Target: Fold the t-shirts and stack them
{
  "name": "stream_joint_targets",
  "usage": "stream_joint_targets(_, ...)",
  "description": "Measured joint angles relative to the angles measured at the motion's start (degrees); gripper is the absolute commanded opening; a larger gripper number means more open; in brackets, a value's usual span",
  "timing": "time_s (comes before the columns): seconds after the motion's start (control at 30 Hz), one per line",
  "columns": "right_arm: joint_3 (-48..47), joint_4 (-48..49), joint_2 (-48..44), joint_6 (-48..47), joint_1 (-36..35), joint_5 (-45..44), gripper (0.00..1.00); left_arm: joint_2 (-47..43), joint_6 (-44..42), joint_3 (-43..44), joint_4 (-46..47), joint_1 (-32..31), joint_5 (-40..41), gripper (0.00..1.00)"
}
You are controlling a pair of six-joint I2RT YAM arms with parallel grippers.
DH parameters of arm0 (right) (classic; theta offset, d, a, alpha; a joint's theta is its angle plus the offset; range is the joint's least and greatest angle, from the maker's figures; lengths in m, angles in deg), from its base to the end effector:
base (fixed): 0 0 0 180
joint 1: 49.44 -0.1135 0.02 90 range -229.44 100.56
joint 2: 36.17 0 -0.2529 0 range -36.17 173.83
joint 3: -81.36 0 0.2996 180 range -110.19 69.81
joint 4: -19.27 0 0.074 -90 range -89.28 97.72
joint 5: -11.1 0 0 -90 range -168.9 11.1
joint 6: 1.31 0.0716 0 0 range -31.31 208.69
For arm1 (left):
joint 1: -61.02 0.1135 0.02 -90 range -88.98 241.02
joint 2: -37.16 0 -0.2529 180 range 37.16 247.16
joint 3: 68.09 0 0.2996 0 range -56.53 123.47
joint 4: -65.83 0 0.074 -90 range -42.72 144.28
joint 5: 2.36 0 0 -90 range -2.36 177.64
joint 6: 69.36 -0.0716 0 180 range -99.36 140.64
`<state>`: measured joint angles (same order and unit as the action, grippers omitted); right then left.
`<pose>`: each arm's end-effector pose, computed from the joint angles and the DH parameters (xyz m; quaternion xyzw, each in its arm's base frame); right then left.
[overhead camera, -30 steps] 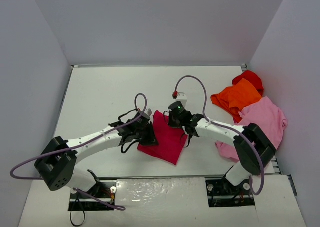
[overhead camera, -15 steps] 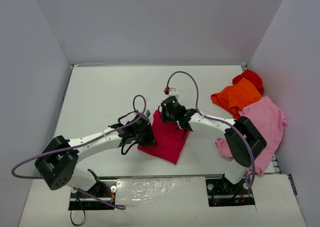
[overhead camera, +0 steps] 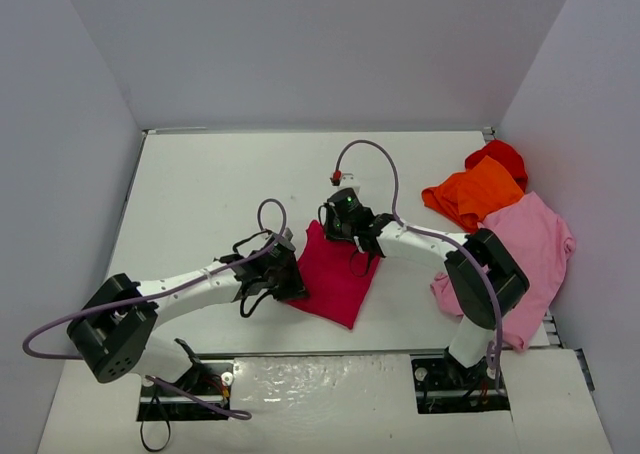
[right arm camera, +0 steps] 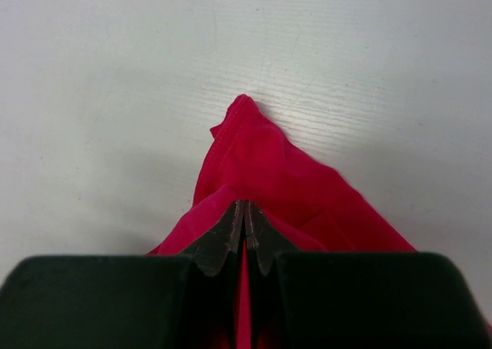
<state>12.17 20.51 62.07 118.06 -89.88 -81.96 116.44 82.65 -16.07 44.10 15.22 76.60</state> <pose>0.3426 0.2869 0.1504 -0.0688 0.8533 0.2767 0.4365 0.2230 -0.2490 0.1159 -0.0981 0.9277 -0.3348 0.1326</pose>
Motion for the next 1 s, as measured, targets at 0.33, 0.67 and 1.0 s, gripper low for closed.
stream_joint_targets(0.33, 1.92, -3.26, -8.25, 3.15, -0.77, 0.70, 0.00, 4.87, -0.02, 0.08, 2.05, 0.00, -0.98, 0.00)
stream_joint_targets(0.67, 4.60, -0.14, -5.88, 6.33, -1.65, 4.42, 0.00, 6.77, -0.04, 0.92, 3.43, 0.00, -2.10, 0.00)
stream_joint_targets(1.0, 2.74, 2.74, 5.28, 2.09, -2.05, 2.73, 0.00, 7.55, -0.02, 1.23, 4.31, -0.13, -2.40, 0.00)
